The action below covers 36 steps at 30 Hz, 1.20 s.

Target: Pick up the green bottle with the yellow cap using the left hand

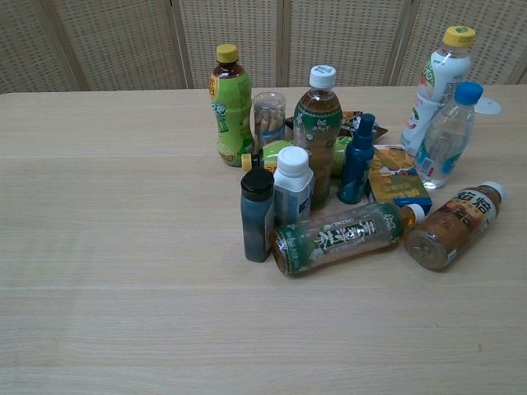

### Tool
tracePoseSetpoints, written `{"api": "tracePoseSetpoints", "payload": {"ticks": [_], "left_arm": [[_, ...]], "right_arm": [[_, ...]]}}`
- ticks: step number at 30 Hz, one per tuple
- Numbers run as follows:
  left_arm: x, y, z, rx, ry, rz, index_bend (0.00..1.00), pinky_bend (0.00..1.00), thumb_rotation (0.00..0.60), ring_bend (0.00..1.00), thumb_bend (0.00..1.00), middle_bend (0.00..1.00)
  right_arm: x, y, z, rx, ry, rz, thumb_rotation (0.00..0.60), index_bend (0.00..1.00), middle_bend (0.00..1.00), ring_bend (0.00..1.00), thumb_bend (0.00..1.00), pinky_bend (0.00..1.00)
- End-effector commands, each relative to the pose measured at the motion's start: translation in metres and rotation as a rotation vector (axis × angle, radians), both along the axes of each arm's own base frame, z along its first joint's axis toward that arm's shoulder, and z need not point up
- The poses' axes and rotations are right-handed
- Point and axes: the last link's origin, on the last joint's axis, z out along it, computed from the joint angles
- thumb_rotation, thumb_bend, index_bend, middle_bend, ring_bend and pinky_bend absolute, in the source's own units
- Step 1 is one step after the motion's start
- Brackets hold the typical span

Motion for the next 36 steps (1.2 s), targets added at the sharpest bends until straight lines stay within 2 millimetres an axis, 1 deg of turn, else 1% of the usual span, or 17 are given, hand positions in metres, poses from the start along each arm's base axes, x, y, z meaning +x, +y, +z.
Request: {"api": "tracePoseSetpoints", "payload": {"ticks": [1,5,8,13,16,19,25,32,36], "left_arm": [[0.0,-0.002,0.001,0.001,-0.008,0.002,0.0,0.0,0.6,0.0,0.03,0.0],[0.001,-0.003,0.0,-0.009,-0.002,-0.002,0.0,0.0,0.6,0.0,0.03,0.0],[0.004,0.002,0.0,-0.013,-0.014,-0.013,0.0,0.0,0.6,0.0,0.03,0.0],[0.01,0.021,-0.005,-0.041,-0.085,-0.03,0.0,0.0,0.6,0.0,0.03,0.0],[0.014,0.038,-0.014,-0.067,-0.134,-0.037,0.0,0.0,0.6,0.0,0.03,0.0],[0.02,0.057,-0.029,-0.108,-0.207,-0.035,0.0,0.0,0.6,0.0,0.03,0.0],[0.044,0.096,-0.069,-0.19,-0.327,-0.066,0.0,0.0,0.6,0.0,0.03,0.0],[0.085,0.138,-0.127,-0.297,-0.474,-0.075,0.0,0.0,0.6,0.0,0.03,0.0],[0.107,0.157,-0.156,-0.347,-0.536,-0.067,0.0,0.0,0.6,0.0,0.03,0.0]], "right_arm": [[0.0,0.0,0.0,0.002,-0.001,0.002,0.515,0.0,0.0,0.0,0.02,0.0],[-0.001,0.0,-0.001,0.009,-0.008,0.004,0.515,0.0,0.0,0.0,0.02,0.0],[-0.002,0.001,-0.001,0.007,-0.013,0.008,0.518,0.0,0.0,0.0,0.02,0.0],[-0.001,0.004,0.001,-0.001,-0.022,0.012,0.514,0.0,0.0,0.0,0.02,0.0],[-0.001,0.005,0.002,-0.005,-0.025,0.01,0.514,0.0,0.0,0.0,0.02,0.0],[-0.001,0.007,0.003,-0.007,-0.025,0.01,0.514,0.0,0.0,0.0,0.02,0.0],[-0.003,0.01,0.008,-0.02,-0.023,0.0,0.517,0.0,0.0,0.0,0.01,0.0],[-0.01,0.022,0.02,-0.06,-0.014,-0.037,0.516,0.0,0.0,0.0,0.02,0.0],[-0.015,0.029,0.027,-0.079,-0.007,-0.061,0.516,0.0,0.0,0.0,0.02,0.0]]}}
